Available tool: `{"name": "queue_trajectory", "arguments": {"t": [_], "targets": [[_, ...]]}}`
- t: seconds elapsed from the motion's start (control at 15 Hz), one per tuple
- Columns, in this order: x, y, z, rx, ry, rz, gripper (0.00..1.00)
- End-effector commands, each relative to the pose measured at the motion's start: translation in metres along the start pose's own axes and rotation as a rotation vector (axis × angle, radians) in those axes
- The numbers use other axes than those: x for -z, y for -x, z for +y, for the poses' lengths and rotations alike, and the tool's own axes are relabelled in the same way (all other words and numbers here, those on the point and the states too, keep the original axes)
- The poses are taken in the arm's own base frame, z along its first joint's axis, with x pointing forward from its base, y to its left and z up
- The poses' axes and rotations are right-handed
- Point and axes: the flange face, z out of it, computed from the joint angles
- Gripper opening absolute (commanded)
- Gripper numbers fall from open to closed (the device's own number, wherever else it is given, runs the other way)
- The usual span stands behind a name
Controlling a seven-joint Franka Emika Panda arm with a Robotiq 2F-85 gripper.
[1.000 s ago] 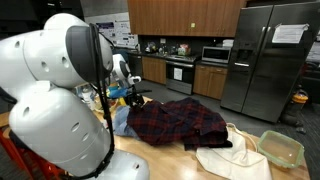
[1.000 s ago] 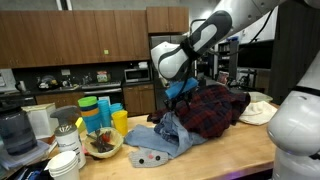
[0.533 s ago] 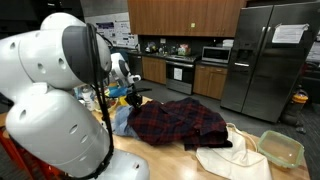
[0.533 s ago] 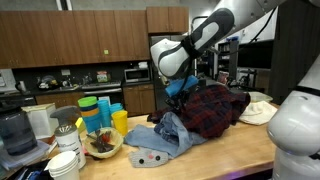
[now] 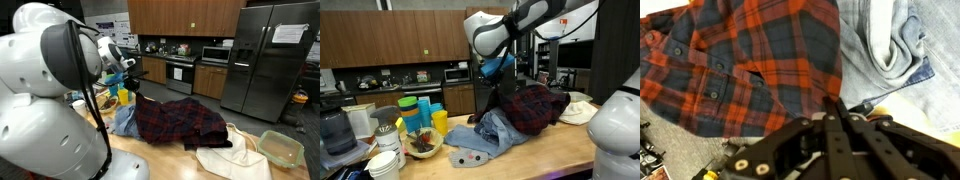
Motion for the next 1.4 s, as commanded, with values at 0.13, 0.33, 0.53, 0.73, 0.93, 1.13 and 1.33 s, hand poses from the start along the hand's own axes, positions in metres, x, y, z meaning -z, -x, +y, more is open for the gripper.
{"name": "queue_trajectory", "arguments": {"t": [0.13,0.33,0.53,0.73,0.93,1.13,1.33], "targets": [[0.098,0.000,0.015,0.065,0.044,0.149,0.01],[0.143,0.003,0.015,0.112,0.056,0.211,0.01],[0.172,0.004,0.010,0.169,0.048,0.242,0.01],[0.178,0.006,-0.001,0.227,0.046,0.237,0.01],[0.171,0.010,-0.021,0.289,0.048,0.212,0.01],[0.171,0.017,-0.043,0.350,0.006,0.182,0.01],[0.180,0.022,-0.058,0.403,-0.033,0.181,0.01]]}}
